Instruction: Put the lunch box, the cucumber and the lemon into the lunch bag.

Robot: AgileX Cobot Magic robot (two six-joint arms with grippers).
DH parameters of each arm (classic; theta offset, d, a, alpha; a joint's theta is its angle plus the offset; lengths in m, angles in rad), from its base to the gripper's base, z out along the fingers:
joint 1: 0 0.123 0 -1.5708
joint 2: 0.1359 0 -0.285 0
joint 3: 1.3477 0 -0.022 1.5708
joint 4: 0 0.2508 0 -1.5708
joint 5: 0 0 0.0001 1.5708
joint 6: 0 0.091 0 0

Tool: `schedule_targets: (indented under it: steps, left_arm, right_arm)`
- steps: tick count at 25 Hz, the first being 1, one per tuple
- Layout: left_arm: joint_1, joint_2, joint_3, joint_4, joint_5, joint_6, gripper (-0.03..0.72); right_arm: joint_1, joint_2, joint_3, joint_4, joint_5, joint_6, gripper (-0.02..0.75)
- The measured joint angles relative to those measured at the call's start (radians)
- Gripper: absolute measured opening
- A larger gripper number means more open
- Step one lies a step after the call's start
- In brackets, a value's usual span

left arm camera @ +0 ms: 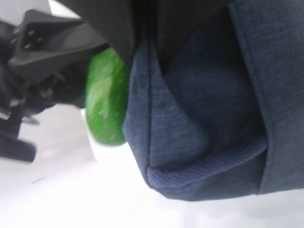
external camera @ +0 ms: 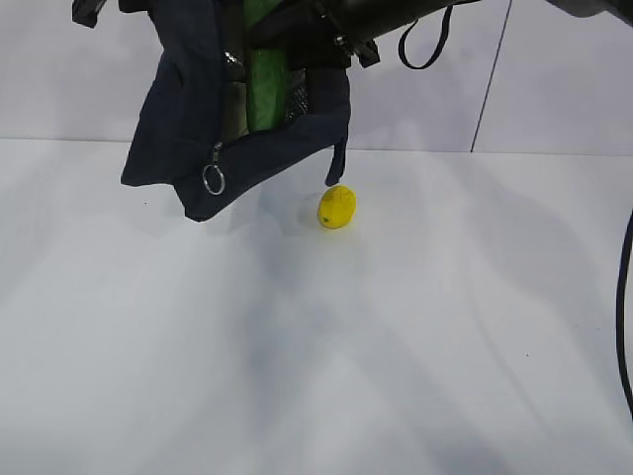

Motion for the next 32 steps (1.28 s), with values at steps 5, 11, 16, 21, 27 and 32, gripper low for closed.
schedule_targets:
  steps: [5, 11, 16, 21, 27, 32]
  left_arm:
    - [0.000, 0.000, 0.000, -0.043, -0.019, 0.000, 0.008]
    - [0.000, 0.000, 0.000, -0.070, -0.025, 0.000, 0.008]
    - [0.000, 0.000, 0.000, -0.073, -0.018, 0.000, 0.008]
    - [0.000, 0.000, 0.000, -0.093, 0.003, 0.002, 0.008]
    - [0.000, 0.000, 0.002, -0.093, 0.039, 0.002, 0.008]
    - [0.000, 0.000, 0.002, -0.093, 0.052, 0.002, 0.008]
  right_arm:
    - [-0.011, 0.000, 0.000, -0.011, 0.000, -0.002, 0.343]
    - [-0.001, 0.000, 0.000, -0.025, 0.000, -0.004, 0.343]
    - [-0.001, 0.000, 0.000, -0.030, 0.002, -0.005, 0.343]
    - [-0.001, 0.019, -0.001, -0.026, 0.002, -0.005, 0.343]
    - [0.017, 0.038, -0.001, -0.022, 0.002, -0.007, 0.343]
    - [0.021, 0.038, -0.001, -0.019, 0.002, -0.014, 0.343]
